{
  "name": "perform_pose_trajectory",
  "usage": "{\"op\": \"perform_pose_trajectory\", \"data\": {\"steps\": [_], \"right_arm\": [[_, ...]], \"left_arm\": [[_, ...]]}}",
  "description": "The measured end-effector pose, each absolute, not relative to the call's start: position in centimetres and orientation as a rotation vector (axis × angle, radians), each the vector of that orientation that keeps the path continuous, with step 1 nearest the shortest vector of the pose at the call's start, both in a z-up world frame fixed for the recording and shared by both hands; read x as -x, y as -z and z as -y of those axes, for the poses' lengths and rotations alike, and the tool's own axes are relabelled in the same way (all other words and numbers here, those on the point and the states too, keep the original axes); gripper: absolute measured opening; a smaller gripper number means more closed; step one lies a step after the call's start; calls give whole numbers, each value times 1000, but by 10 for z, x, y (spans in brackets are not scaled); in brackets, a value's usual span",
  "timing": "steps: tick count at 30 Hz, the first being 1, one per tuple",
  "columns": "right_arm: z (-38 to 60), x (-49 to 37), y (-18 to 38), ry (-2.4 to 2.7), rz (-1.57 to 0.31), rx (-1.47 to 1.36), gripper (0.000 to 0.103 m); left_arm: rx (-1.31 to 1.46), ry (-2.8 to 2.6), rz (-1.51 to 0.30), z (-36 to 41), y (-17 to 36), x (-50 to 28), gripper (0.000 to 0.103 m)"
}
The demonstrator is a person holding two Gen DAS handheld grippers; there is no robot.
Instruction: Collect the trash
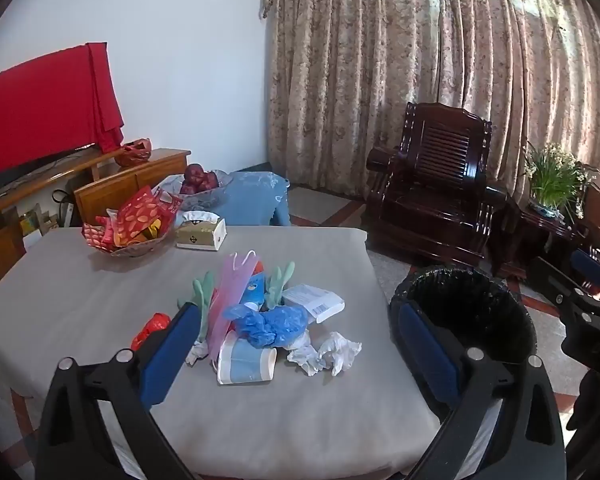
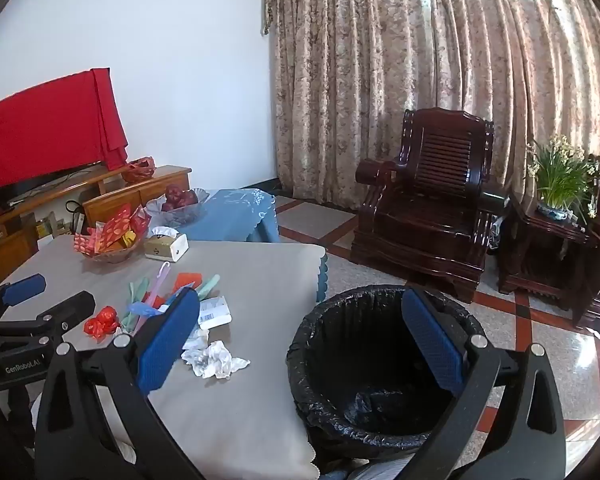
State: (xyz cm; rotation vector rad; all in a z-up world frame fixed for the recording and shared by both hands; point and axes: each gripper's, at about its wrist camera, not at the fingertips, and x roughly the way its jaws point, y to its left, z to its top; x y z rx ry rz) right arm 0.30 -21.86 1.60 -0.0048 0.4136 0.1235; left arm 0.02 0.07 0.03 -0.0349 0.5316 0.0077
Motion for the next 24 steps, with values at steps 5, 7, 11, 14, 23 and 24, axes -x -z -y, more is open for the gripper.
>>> {"op": "perform_pose_trajectory", "data": {"steps": [5,7,11,14,23,24], "right_arm": [[218,-4,-16,-124,-417,4,98],[218,-4,-16,-123,-417,5,98],[218,-3,-16,-123,-415,6,98],[218,-3,-17,-124,-416,5,98],[218,-3,-15,-122,-418,3,98],[220,-1,-18,-122,-417,4,98]], "left_arm": [[40,-9,-519,-4,-1,2,97],[41,-12,-518,-6,-2,4,97],[32,-11,-516,-1,-6,1,97],[36,-10,-519,-5,-10,-1,97],[31,-13,-517,-4,-12,-2,97],[31,-12,-517,-5,-13,-3,97]]}}
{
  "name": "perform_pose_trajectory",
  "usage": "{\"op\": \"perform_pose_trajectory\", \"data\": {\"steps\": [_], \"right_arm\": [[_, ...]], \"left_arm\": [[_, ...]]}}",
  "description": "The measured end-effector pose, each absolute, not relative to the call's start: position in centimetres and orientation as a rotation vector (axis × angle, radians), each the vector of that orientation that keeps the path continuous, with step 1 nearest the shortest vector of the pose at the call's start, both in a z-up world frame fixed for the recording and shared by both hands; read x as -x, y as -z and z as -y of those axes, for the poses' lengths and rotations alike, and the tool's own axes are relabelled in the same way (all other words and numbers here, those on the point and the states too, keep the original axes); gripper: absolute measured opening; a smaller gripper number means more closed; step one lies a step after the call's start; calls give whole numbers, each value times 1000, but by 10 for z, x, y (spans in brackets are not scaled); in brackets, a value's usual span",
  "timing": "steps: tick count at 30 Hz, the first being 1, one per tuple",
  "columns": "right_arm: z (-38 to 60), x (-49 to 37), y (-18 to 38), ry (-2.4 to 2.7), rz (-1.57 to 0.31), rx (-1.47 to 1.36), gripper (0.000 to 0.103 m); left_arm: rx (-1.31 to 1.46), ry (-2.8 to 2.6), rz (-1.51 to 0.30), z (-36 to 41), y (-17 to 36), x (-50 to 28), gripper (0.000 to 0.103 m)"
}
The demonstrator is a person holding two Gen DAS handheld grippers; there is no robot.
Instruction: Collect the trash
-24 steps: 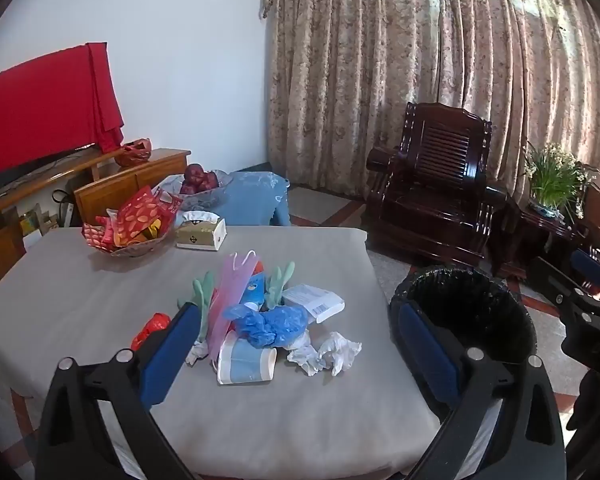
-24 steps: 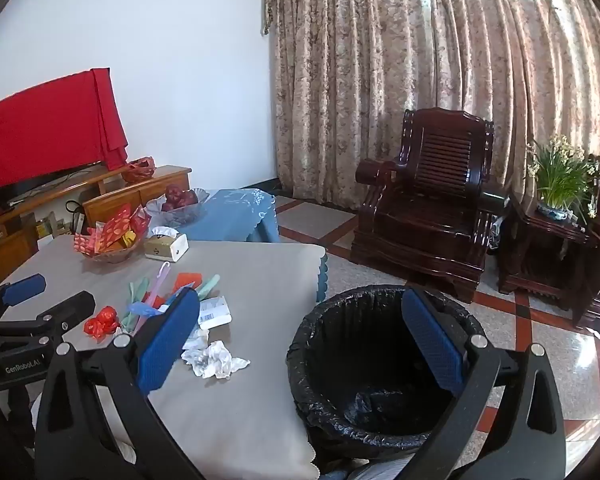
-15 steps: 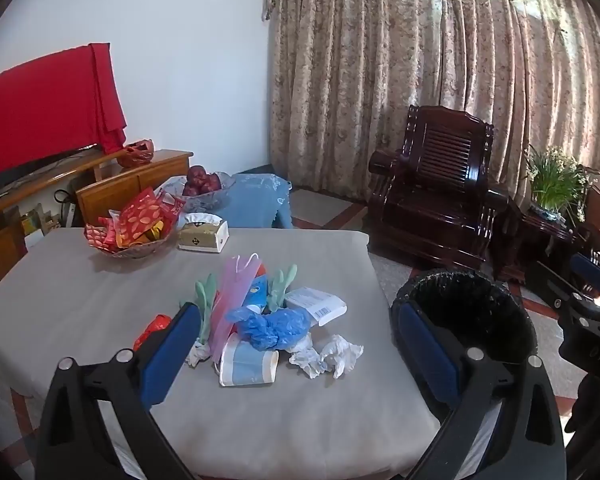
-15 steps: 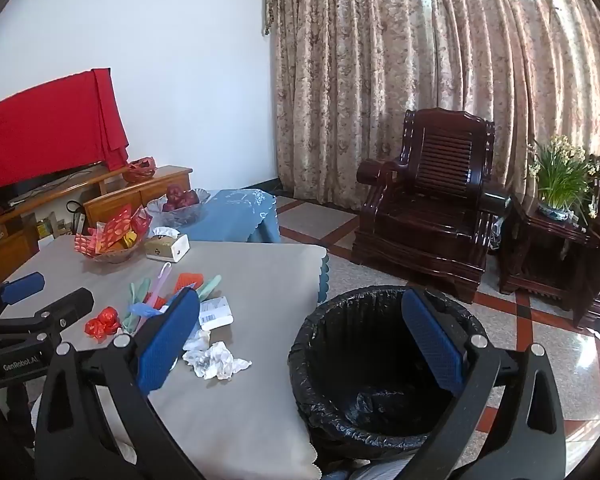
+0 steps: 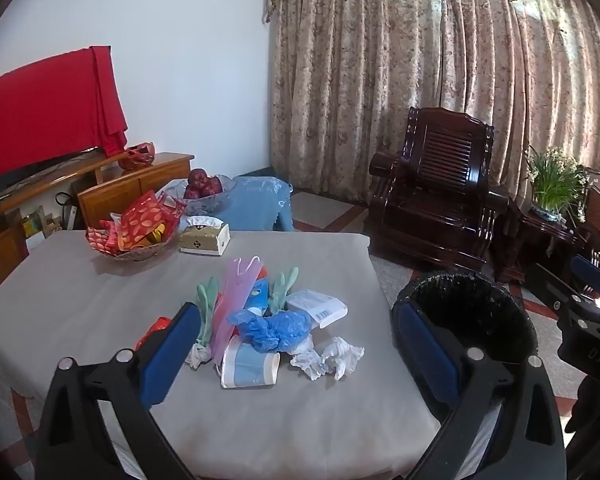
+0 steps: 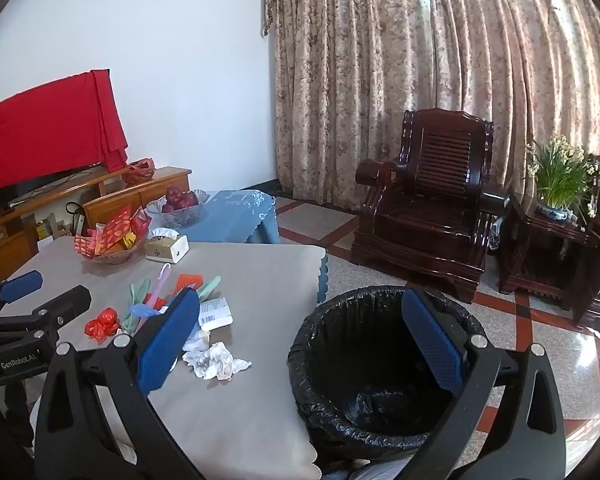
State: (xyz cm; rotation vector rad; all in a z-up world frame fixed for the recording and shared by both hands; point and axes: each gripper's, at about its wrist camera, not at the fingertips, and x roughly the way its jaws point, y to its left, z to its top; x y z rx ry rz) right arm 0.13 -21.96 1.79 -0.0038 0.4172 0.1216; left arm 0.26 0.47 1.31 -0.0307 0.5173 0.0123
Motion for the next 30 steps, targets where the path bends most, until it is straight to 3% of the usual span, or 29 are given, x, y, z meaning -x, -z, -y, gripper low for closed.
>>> {"op": "perform_pose_trajectory", "data": {"steps": [30], "right_arm": [[221,-2,-21,-121,-413,3,98]], "left_arm": [[29,-16,-512,-3,-12,2,97]]}}
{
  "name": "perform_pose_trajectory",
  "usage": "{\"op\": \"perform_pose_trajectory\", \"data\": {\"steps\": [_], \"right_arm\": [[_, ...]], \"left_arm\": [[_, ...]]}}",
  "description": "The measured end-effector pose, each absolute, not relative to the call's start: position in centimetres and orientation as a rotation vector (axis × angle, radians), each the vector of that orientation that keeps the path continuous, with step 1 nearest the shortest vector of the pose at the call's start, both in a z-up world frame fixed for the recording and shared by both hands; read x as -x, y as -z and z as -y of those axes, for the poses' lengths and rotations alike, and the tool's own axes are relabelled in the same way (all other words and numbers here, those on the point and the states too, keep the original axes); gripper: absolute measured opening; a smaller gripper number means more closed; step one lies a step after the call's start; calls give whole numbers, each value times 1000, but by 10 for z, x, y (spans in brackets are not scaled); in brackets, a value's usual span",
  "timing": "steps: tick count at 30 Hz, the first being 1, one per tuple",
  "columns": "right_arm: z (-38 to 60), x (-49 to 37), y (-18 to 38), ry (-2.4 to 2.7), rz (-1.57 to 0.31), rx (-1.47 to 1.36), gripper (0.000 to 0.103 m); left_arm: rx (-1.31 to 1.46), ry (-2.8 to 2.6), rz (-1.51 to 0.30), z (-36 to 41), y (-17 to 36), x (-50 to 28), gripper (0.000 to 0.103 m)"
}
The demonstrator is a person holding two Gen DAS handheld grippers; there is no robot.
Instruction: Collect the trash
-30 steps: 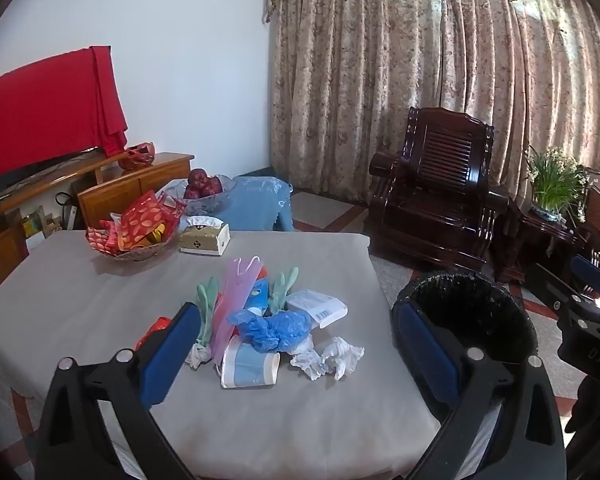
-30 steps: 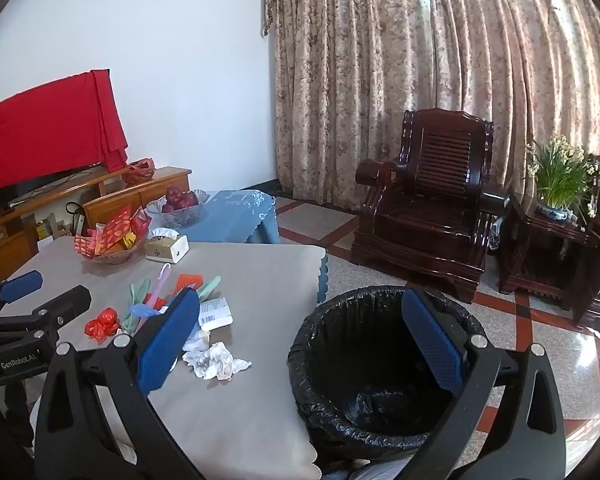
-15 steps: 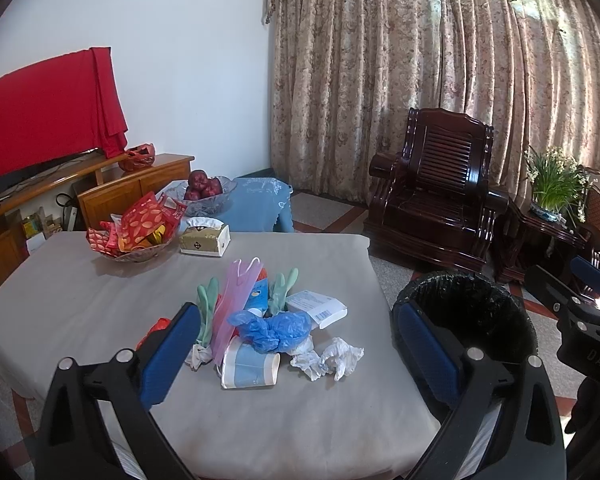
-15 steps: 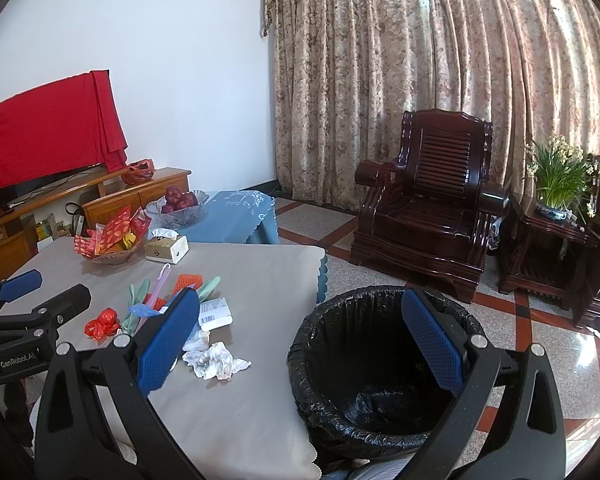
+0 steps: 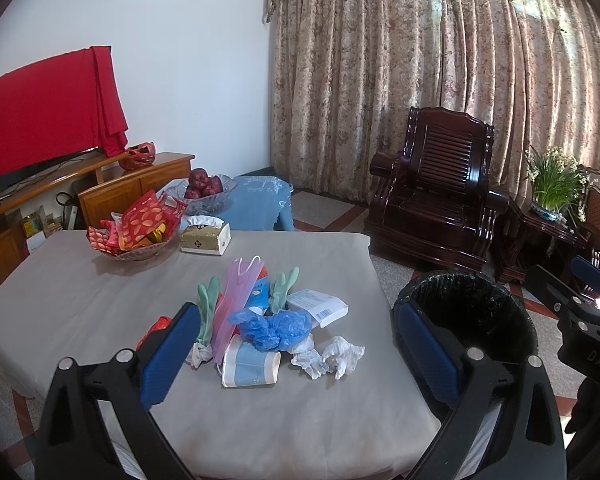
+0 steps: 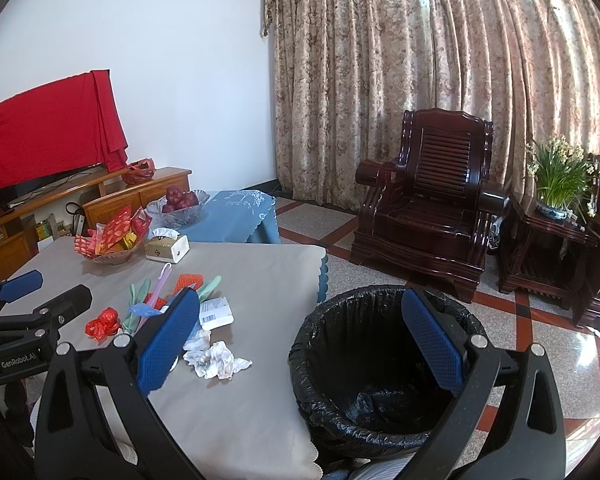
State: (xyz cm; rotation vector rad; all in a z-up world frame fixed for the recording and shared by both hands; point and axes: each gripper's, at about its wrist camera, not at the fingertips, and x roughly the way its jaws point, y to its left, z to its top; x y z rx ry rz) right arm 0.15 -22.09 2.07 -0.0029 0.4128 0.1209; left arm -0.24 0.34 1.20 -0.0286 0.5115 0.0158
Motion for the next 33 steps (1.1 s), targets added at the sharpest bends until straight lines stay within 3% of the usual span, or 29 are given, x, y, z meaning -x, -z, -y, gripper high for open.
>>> {"op": "perform_pose_trajectory", "data": {"steps": [33], "right_arm": [[211,-4,-9,-128,-418,6,98]], "left_arm": [[35,-19,-516,-6,-10,3,97]]}}
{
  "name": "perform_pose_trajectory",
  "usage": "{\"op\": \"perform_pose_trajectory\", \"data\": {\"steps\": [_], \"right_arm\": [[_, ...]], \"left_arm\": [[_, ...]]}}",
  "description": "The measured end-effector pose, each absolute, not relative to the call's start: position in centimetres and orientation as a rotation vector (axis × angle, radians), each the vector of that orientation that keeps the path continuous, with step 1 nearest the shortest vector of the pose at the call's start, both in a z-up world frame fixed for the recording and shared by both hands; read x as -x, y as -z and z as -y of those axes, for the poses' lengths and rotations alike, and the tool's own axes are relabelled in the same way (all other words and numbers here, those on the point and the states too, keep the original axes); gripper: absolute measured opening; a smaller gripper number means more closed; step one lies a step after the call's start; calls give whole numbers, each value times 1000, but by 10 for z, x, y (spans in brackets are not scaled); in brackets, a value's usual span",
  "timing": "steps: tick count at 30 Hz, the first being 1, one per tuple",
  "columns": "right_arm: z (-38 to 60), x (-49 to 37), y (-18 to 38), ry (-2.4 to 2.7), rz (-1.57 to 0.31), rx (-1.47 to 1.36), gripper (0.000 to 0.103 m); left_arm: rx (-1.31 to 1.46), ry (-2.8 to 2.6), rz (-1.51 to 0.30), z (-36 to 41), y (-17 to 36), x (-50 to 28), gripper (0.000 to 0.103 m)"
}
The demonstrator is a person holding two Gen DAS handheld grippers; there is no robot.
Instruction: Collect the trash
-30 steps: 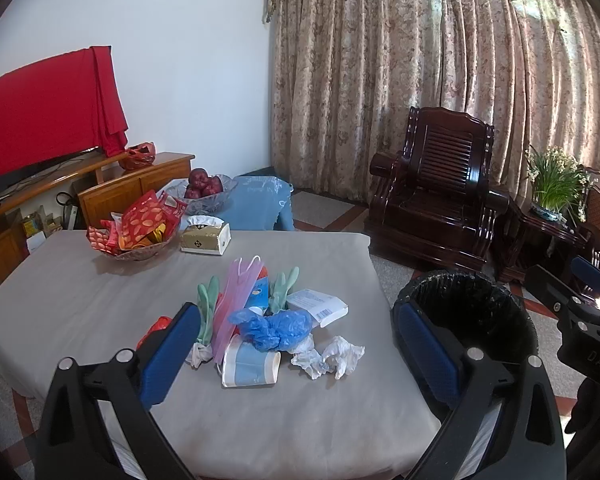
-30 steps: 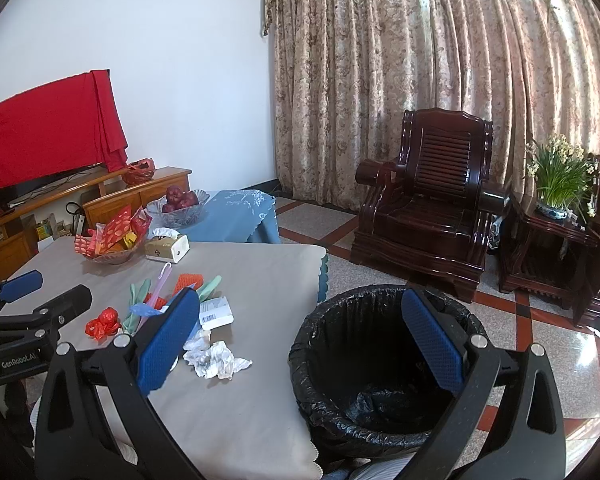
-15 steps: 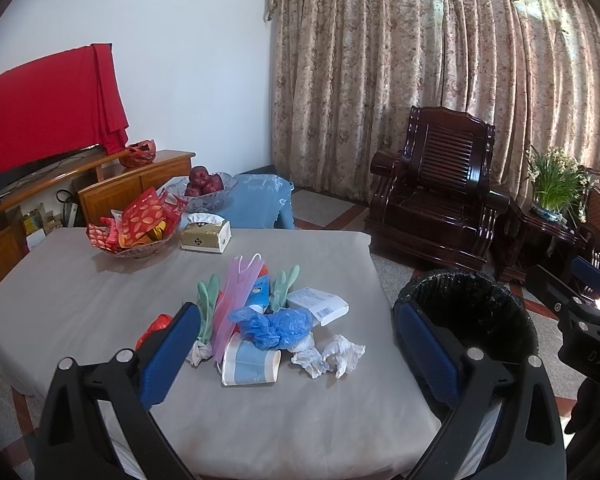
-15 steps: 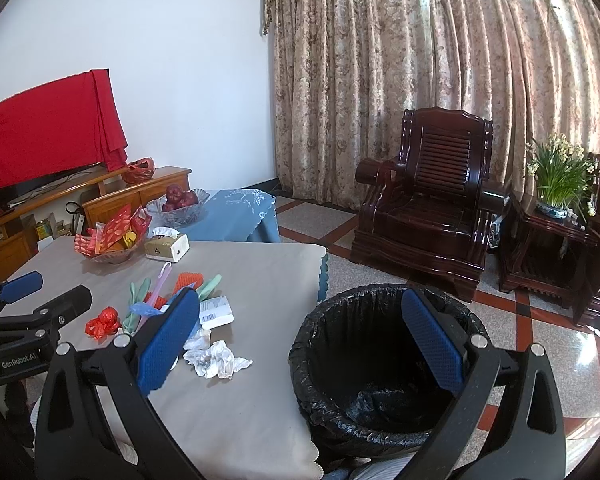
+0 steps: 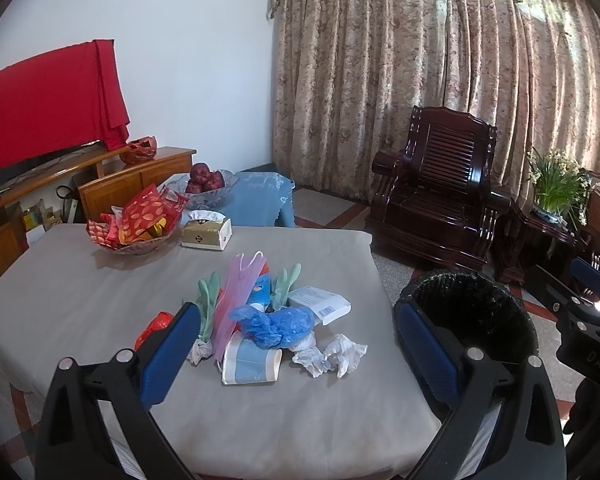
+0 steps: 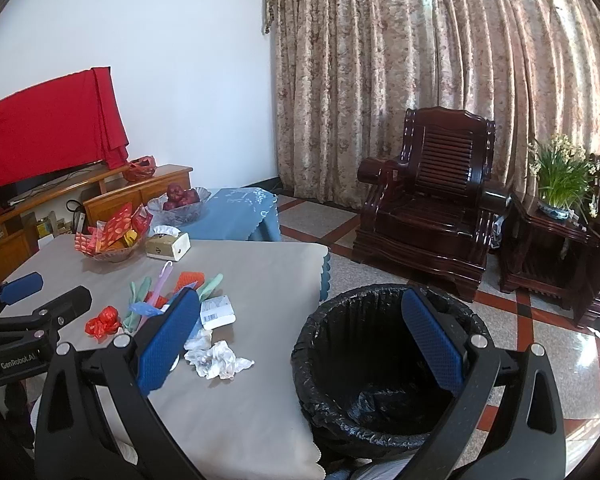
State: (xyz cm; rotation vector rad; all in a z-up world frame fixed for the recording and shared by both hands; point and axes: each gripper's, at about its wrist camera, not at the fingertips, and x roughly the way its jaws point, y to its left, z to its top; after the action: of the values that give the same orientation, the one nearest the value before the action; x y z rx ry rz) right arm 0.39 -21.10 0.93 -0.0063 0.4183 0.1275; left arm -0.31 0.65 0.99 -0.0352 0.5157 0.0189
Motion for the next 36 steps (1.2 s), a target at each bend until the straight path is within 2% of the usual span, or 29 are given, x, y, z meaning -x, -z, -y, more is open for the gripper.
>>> {"op": "perform_pose_trajectory", "data": {"steps": [13,23,29,36], "right_arm": [[186,-29,9,-184,-450,21,98],[135,-71,59,-295,-517,36,98],[113,-105,114,-311,-623,44,98],[94,-136,167,-323,-733,65,84]], "left_arm": [[83,-79,-521,-40,15,-7,97],[129,-246,-574,-114,67,-28,97],[112,-288,-615,-133,100,-36,97],[101,-265,-641,-135,118,-47,97]]}}
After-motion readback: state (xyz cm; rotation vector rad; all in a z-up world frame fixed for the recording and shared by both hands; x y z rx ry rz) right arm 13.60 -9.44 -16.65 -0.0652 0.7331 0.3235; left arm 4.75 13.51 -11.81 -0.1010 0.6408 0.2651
